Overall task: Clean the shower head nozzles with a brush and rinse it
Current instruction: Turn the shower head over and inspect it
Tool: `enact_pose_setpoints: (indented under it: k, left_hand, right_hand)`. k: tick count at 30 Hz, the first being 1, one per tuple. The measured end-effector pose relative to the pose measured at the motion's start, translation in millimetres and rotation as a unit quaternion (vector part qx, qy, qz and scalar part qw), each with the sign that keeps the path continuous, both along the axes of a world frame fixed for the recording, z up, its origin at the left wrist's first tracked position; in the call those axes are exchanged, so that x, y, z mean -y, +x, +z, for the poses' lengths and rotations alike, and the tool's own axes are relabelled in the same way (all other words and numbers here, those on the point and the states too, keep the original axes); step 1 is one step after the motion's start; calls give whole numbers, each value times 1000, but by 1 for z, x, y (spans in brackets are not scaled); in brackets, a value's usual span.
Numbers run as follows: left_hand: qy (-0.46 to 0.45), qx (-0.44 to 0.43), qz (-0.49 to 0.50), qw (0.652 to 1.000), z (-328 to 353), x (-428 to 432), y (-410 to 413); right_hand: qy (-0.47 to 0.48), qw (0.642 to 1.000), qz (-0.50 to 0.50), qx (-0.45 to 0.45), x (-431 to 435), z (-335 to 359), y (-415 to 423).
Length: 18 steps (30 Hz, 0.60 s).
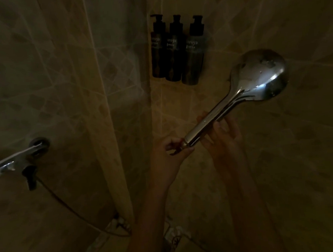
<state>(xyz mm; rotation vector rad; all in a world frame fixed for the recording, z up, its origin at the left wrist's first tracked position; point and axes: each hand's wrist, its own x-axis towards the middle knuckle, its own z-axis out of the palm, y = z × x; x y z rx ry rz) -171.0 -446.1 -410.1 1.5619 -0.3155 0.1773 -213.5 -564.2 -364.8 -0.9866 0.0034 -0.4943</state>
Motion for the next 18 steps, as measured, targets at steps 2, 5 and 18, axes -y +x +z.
enact_pose_setpoints:
  k: [2, 5, 18]
  left_hand:
    - [11, -1, 5, 1000, -1, 0, -2]
    - [21, -1, 8, 1000, -3, -1, -2]
    - [22, 28, -51, 998, -8, -1, 1]
  right_hand:
    - [14, 1000, 10, -1, -1, -2, 0]
    - [19, 1000, 18, -2, -3, -6, 1]
    - [108, 993, 49, 26, 2, -1, 18]
